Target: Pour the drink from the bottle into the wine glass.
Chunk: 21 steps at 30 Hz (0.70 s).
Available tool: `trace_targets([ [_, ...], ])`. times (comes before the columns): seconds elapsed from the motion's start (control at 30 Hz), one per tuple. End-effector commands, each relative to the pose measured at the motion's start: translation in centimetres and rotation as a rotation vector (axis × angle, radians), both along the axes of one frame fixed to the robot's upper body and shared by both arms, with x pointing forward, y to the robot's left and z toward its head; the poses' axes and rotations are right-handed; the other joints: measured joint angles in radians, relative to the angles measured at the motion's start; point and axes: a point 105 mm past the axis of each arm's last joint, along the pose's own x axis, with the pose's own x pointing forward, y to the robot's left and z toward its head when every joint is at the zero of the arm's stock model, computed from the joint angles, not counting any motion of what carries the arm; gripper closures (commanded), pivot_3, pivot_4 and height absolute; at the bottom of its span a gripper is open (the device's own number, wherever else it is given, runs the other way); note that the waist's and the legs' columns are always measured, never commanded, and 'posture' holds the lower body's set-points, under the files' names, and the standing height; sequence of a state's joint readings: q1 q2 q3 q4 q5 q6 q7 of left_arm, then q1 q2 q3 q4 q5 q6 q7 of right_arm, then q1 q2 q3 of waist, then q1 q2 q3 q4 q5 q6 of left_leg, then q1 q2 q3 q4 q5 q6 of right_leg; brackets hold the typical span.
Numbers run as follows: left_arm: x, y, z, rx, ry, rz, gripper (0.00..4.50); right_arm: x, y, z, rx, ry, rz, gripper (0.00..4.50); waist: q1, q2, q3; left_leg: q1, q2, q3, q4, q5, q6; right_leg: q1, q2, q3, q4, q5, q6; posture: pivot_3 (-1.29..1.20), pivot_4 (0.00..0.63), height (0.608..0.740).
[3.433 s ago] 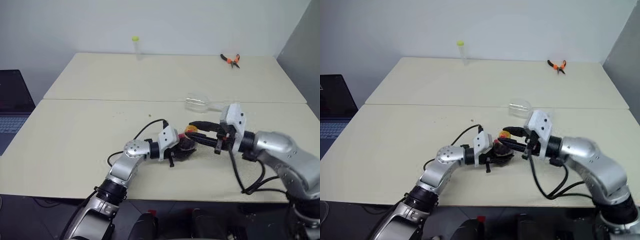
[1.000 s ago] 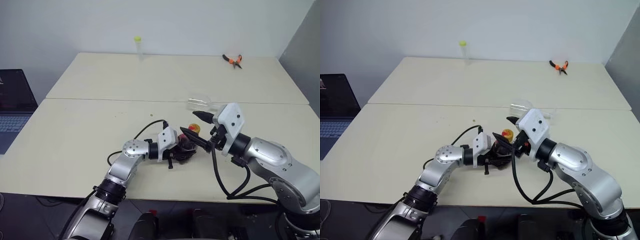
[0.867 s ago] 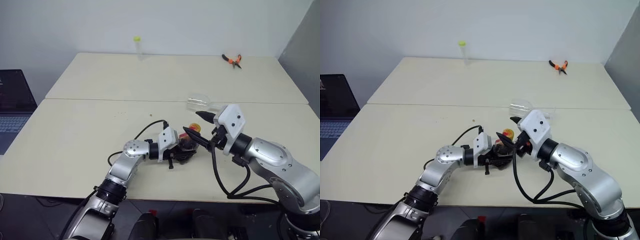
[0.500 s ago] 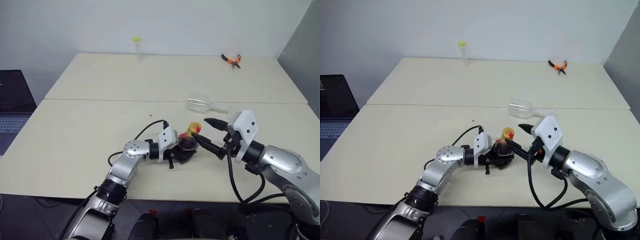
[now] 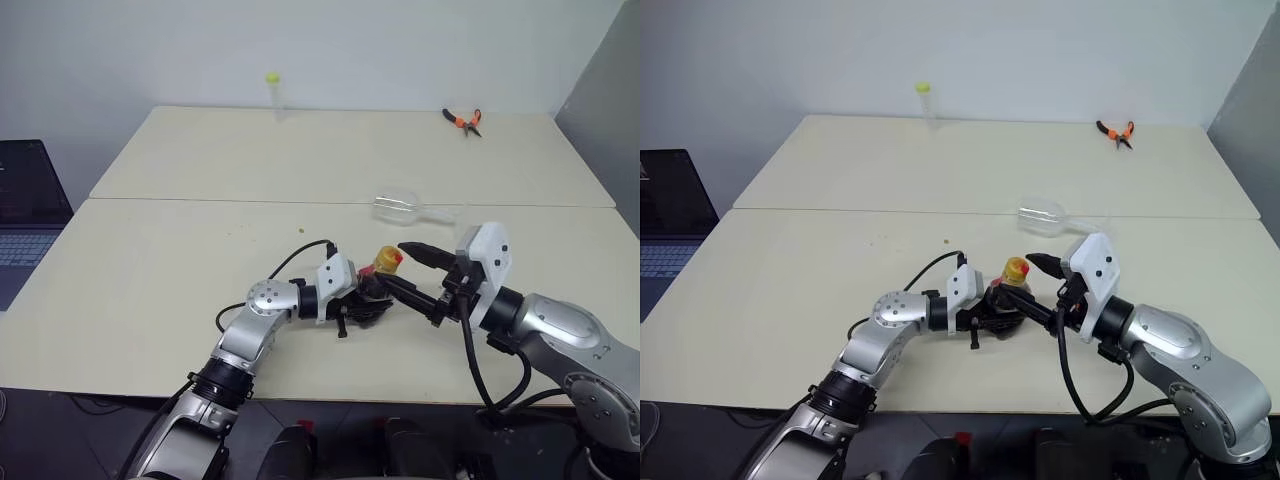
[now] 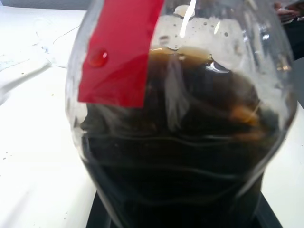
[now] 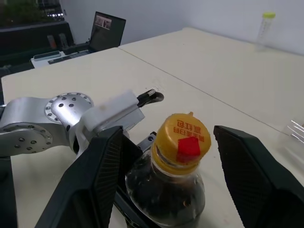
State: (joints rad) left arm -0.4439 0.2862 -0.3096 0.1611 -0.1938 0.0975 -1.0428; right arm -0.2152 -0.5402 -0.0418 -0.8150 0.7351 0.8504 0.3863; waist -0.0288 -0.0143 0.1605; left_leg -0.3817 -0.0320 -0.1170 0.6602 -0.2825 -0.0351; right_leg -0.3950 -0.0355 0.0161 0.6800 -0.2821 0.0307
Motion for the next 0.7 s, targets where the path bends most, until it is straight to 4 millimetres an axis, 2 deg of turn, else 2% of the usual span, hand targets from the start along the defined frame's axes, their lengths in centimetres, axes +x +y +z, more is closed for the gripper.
trace_targets([
  [0.03, -0.07, -0.4, 1.58, -0.03, -0.069, -0.025, 3.49, -0.06, 0.44, 0.95, 0.055, -0.006, 0.02, 1.26, 0.0, 0.0, 0.0, 0.0, 0.0, 0.0, 0.0, 0.0, 0.0, 0.0, 0.0, 0.0, 0.0, 0.0, 0.0, 0.0, 0.15, 0.74],
  [0.53, -0.1, -0.44, 1.48, -0.029, -0.069, -0.026, 3.49, 0.4, 1.32, 0.35, 0.086, 0.065, 0.039, 1.26, 0.0, 0.0, 0.0, 0.0, 0.0, -0.001, 0.0, 0.0, 0.0, 0.0, 0.0, 0.0, 0.0, 0.0, 0.0, 0.0, 0.15, 0.74],
  [0.63, -0.1, -0.44, 1.47, -0.029, -0.069, -0.027, 3.49, 0.43, 1.33, 0.18, 0.081, 0.074, 0.039, 1.86, 0.0, 0.0, 0.0, 0.0, 0.0, -0.001, 0.0, 0.0, 0.0, 0.0, 0.0, 0.0, 0.0, 0.0, 0.0, 0.0, 0.15, 0.74],
  [0.7, -0.1, -0.44, 1.47, -0.03, -0.069, -0.028, 3.49, 0.45, 1.33, 0.15, 0.084, 0.076, 0.037, 2.48, 0.0, 0.0, 0.0, 0.0, 0.0, -0.001, 0.0, 0.0, 0.0, 0.0, 0.0, 0.0, 0.0, 0.0, 0.0, 0.0, 0.15, 0.74],
])
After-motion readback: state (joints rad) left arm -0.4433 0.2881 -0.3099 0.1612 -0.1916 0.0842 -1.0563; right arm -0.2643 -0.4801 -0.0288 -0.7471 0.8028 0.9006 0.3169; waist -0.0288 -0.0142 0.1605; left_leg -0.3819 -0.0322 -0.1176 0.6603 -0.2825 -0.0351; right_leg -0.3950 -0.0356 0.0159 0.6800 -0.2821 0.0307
